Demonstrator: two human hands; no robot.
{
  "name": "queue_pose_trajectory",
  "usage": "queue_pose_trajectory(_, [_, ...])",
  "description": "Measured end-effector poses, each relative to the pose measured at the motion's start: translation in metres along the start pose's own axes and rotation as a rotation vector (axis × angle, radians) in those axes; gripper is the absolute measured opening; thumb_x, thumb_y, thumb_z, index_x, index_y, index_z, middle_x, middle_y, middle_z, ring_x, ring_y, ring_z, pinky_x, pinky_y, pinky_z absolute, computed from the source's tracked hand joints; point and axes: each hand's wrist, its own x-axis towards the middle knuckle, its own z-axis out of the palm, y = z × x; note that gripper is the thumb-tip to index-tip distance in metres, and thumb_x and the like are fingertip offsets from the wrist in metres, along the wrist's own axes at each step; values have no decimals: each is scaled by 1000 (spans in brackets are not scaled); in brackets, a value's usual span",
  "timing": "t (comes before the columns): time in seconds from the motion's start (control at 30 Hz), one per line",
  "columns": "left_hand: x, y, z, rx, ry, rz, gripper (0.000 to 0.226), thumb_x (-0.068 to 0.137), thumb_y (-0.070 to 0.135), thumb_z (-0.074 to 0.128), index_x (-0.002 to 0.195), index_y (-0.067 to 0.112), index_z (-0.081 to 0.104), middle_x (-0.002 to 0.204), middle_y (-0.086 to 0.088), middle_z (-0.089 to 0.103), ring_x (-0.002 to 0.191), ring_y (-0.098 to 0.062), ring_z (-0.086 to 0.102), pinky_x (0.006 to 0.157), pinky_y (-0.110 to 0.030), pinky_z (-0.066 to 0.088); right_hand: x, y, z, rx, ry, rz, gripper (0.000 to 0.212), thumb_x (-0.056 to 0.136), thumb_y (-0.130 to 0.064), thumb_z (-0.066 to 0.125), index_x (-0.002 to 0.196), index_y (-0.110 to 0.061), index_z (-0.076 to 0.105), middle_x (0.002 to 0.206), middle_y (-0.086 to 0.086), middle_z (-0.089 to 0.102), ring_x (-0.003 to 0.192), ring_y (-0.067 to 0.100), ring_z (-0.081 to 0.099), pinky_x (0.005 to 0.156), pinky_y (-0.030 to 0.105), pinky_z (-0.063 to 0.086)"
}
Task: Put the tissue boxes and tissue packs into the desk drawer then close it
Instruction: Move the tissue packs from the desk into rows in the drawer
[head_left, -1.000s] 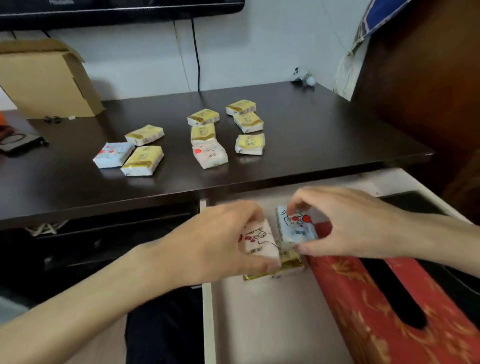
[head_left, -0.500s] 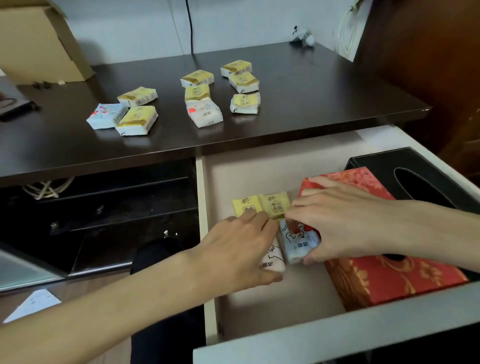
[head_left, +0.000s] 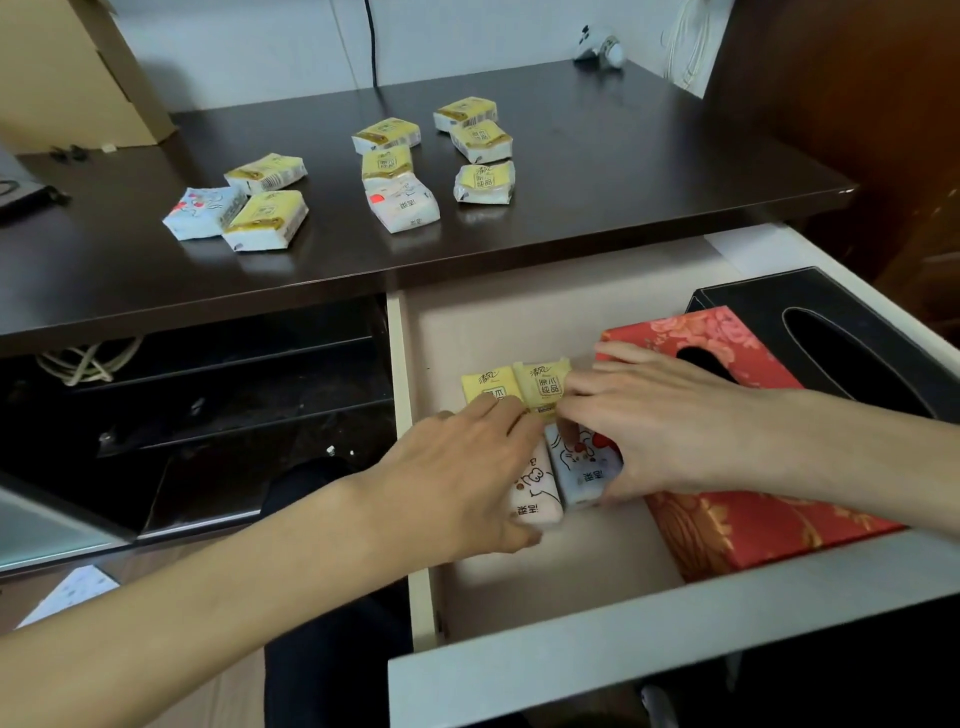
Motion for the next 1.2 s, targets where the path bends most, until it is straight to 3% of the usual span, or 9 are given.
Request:
queue_pose_trajectory(0.13, [-1,-6,-5,-37,-48,-39,55,78,64,62,113,24,48,112,7,48,102,-15,48,66,-32,46,3,0,4,-7,14,-2,48,76,-71,66,94,-31,46,91,-13,39,83,12,42,105,36,24])
queue_pose_trajectory(0.23, [1,-5,-5,-68,-64,-61,51,80,62,62,110,23,51,109,6,49,98,-17,50,71,-39,53,3,-1,5,-4,32,-1,46,76,-70,67,98,-32,52,93,-14,41,85,12,41,101,32,19])
queue_pose_trajectory(0.43, [4,-5,-1,-46,-46,-55,51,81,64,60,110,22,52,108,5,49,98,-17,51,65,-35,47,4,0,7,13,61,-5,49,72,-69,71,99,-33,54,93,-16,40,86,10,37,95,30,16])
queue_pose_trajectory(0.53, [2,-6,-4,-59,-32,-61,53,80,67,57,110,24,53,108,7,49,98,-15,50,68,-37,50,2,1,2,24,63,-23,53,68,-73,70,96,-34,47,93,-16,38,87,10,35,79,25,12])
queue_pose_trajectory(0.73, [1,-33,-30,-78,130,-130,42,85,67,48,105,31,58,102,13,55,94,-13,56,64,-33,47,3,21,-30,304,268,71,31,86,-65,59,99,-37,61,96,-20,53,92,7,50,75,32,37])
queue_pose_trajectory(0.83, [15,-62,-51,-95,221,-270,34,86,62,46,97,33,60,98,13,62,92,-18,61,68,-36,49,24,41,-53,474,422,179,19,89,-48,63,101,-34,67,100,-20,67,95,6,63,81,38,50])
queue_pose_trajectory(0.9, [28,-83,-64,-124,274,-348,31,87,60,47,91,33,61,93,13,66,88,-20,63,70,-37,50,47,58,-66,626,506,224,9,89,-34,70,97,-30,71,91,-16,74,86,3,69,85,37,56])
queue_pose_trajectory(1.07, [60,-130,-85,-174,381,-438,25,86,53,48,84,33,64,88,10,69,82,-19,65,63,-33,44,112,98,-88,853,618,321,5,89,-21,72,90,-25,75,81,-11,73,74,2,65,77,28,53])
queue_pose_trajectory(1.2, [81,-174,-94,-191,418,-555,25,81,46,50,87,30,68,93,1,71,89,-29,63,69,-36,47,153,124,-98,919,641,407,12,90,-15,69,91,-26,74,84,-13,70,82,5,65,71,19,44])
